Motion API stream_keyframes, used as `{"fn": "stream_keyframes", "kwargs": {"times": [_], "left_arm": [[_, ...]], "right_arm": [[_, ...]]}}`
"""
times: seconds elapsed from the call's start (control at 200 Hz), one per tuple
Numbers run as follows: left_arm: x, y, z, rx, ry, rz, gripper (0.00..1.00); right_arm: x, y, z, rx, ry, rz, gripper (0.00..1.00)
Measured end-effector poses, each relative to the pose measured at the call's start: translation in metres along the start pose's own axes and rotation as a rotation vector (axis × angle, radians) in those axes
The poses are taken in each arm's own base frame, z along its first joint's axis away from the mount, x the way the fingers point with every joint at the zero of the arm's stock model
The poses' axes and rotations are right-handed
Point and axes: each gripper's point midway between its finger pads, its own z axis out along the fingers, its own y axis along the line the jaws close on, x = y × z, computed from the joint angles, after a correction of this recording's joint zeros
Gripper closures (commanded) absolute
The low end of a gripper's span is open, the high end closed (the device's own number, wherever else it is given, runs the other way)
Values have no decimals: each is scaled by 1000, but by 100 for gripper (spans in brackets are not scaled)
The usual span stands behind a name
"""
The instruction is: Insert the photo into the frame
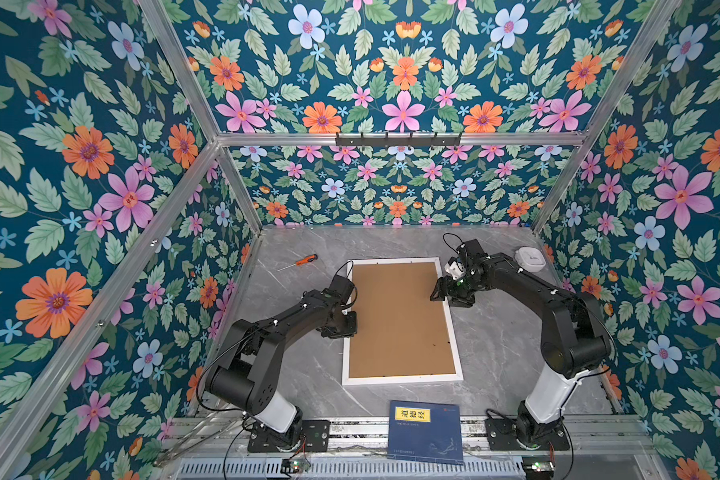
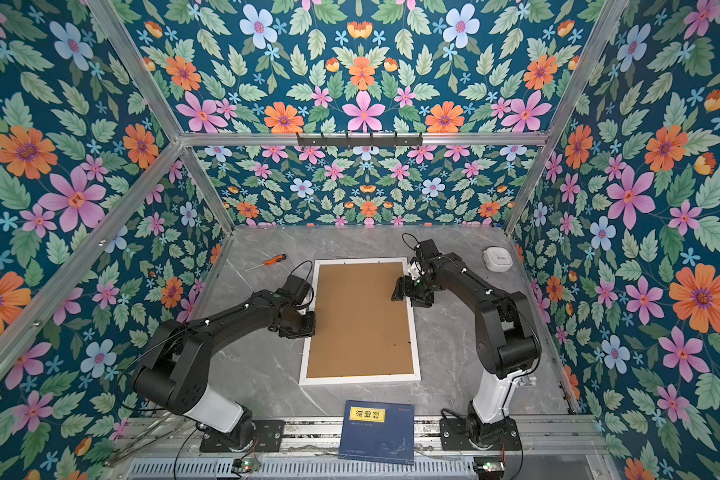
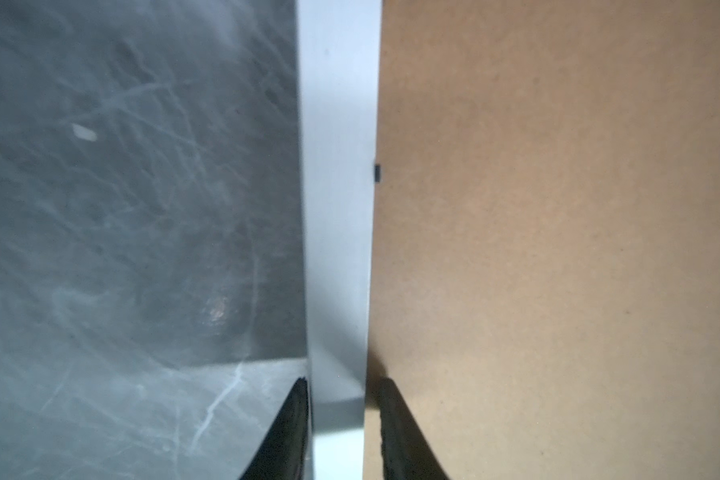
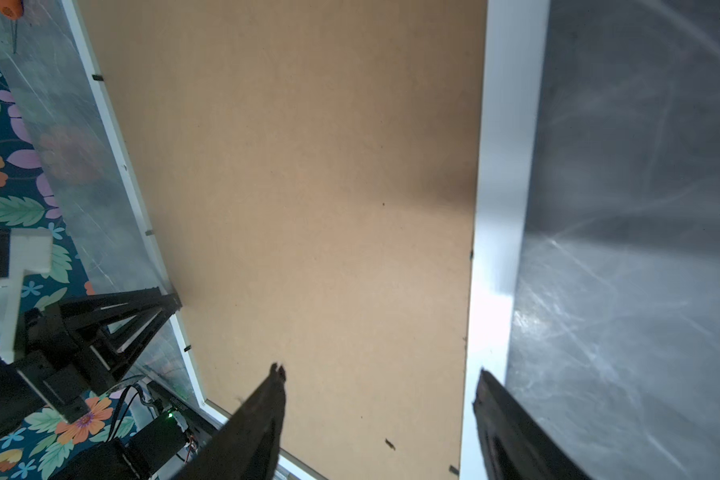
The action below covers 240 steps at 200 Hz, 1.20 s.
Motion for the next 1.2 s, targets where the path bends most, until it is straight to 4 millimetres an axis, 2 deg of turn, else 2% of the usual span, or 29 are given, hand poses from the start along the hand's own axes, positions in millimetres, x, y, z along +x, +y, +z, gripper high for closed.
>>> {"fn": "stream_keyframes", "kwargs": {"times": [0.195, 0.455, 1.2], "left_arm": [[0, -1, 1, 2, 1, 0, 69], [0, -1, 1, 4, 3, -1, 69], [0, -1, 1, 5, 2, -2, 69]], "right_arm": [[-13, -7, 11, 10, 13, 8, 27], [-14, -12, 25, 0, 44, 13, 27], [-18, -8, 35, -43, 66, 17, 27]]}}
